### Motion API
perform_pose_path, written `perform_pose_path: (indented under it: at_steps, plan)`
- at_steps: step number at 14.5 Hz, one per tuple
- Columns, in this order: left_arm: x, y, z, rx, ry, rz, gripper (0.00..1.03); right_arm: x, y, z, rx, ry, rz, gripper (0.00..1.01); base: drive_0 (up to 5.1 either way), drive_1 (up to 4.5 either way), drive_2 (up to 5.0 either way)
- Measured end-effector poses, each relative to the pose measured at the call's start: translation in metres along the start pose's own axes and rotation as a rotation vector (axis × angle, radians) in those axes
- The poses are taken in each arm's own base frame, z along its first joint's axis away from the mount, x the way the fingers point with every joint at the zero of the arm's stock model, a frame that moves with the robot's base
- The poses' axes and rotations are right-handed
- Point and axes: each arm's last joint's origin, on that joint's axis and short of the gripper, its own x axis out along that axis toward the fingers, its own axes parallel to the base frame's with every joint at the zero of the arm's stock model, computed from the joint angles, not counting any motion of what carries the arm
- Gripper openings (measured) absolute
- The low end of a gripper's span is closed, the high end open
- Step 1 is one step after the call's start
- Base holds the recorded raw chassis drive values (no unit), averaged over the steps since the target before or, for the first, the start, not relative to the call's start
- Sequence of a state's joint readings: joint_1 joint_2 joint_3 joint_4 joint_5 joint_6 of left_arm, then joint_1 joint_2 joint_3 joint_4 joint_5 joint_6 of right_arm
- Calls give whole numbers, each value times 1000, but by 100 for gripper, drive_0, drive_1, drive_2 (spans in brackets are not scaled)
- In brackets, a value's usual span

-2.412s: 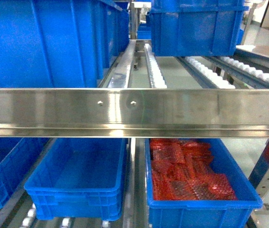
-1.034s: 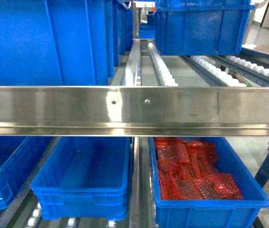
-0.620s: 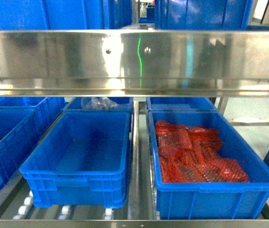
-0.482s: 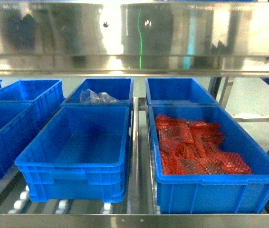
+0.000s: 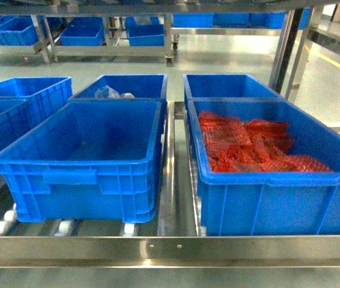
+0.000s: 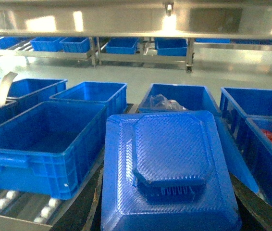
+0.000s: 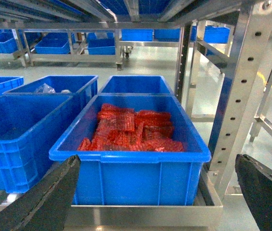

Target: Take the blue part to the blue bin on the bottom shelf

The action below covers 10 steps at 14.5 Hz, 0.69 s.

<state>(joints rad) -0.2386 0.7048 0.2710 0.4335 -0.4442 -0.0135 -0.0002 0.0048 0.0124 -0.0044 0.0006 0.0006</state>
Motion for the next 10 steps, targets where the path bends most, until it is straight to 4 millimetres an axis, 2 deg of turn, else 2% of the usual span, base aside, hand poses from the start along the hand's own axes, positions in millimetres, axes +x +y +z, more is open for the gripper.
perform_pose_path:
  at_steps: [10]
  plan:
    - [0, 0, 0, 4, 2, 0, 43, 0, 0, 0, 0, 2, 0, 98, 0, 0, 0]
